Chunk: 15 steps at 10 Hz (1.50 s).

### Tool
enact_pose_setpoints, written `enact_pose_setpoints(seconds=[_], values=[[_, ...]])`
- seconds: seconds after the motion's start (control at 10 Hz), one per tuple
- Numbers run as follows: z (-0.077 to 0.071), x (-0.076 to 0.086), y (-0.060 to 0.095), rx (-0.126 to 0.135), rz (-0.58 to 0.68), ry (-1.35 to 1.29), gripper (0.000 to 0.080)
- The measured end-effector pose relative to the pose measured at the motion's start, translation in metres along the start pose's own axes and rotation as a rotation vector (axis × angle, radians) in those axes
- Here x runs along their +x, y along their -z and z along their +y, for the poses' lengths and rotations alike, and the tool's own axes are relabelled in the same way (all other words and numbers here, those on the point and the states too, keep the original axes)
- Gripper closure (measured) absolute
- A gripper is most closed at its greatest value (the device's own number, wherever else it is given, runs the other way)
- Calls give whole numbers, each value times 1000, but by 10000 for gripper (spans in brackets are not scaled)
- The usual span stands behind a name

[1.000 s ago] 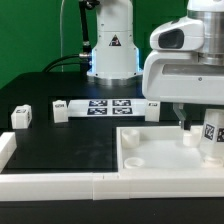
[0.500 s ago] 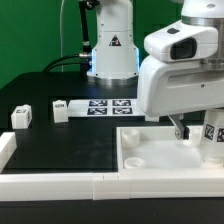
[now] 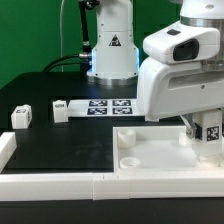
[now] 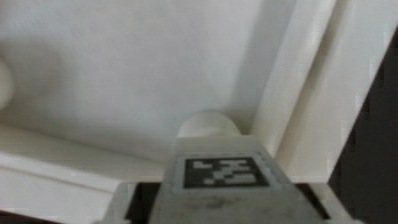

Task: Assemble one leg

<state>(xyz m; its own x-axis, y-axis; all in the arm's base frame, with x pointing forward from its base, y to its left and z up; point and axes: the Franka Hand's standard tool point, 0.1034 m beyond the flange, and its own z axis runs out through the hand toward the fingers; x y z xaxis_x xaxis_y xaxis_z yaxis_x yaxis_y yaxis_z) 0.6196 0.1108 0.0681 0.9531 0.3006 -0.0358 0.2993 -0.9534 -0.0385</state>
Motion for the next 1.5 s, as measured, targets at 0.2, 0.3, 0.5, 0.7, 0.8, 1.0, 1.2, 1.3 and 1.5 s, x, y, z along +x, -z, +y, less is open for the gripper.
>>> enact_pose_setpoints(seconds=[0.2, 0.3, 0.5, 0.7, 0.8, 1.0, 1.2, 1.3, 1.5], values=[[1, 0, 0, 0, 0, -26, 533], [1, 2, -1, -1, 1, -67, 533], [-1, 3, -2, 4, -3, -351, 533], [-2, 4, -2, 15, -1, -648, 531], [-2, 5, -2, 18, 0, -753, 531], [-5, 6, -2, 21, 0, -991, 531], [-7, 7, -2, 24, -3, -1161, 531], [-8, 7, -3, 31, -7, -1270, 531], [-9, 7, -3, 31, -7, -1284, 531]])
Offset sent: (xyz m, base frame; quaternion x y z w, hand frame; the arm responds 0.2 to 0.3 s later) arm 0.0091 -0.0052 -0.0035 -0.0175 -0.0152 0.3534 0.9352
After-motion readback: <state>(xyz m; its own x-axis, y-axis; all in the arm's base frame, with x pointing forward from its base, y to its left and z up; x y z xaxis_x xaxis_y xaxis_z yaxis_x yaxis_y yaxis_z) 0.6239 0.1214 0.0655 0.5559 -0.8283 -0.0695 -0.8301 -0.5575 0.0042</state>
